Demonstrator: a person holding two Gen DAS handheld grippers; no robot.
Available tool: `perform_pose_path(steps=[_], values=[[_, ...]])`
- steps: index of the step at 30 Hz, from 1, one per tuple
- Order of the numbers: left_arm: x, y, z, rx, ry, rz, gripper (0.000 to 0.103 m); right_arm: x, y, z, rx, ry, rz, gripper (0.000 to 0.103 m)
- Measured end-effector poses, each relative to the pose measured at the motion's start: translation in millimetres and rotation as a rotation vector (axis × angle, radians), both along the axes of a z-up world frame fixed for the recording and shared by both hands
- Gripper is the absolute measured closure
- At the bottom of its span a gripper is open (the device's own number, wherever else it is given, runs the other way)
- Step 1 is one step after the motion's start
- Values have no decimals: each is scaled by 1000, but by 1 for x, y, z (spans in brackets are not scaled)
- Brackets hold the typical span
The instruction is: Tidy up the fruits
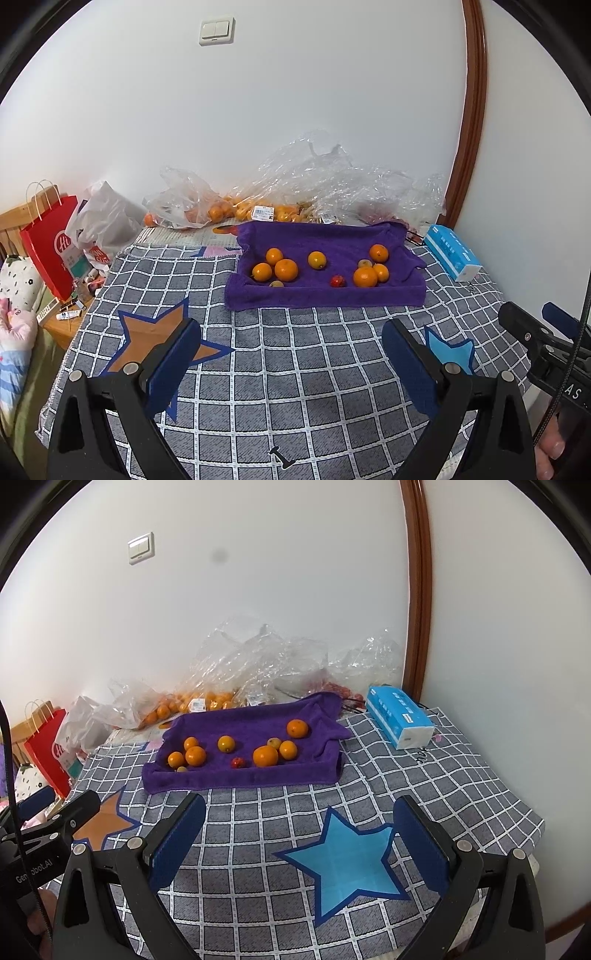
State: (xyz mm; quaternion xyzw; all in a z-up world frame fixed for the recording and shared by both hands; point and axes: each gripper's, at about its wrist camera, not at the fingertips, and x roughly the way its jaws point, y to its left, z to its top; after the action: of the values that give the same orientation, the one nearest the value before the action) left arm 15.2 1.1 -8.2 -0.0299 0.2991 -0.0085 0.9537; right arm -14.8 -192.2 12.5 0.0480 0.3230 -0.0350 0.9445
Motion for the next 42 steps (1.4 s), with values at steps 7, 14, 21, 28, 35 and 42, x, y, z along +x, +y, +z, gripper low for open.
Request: perform_pose_path(steps=[7,14,21,28,35,42], values=[[0,-1,0,0,5,-1,4,-2,-1,-1,-1,3,-1,3],[3,-1,-1,-4,7,1,4,-2,-3,-1,9,2,-4,3],[3,-1,-2,-9,7,1,4,-2,-4,-2,9,2,-7,3],[3,2,-2,-16,4,3,4,-3,-3,-2,7,2,-6,3],[3,3,0,-11,1,3,4,-2,-1,-1,3,1,-3,3],[3,4,1,-13,2,2,4,-1,2,0,-3,0,3,3]])
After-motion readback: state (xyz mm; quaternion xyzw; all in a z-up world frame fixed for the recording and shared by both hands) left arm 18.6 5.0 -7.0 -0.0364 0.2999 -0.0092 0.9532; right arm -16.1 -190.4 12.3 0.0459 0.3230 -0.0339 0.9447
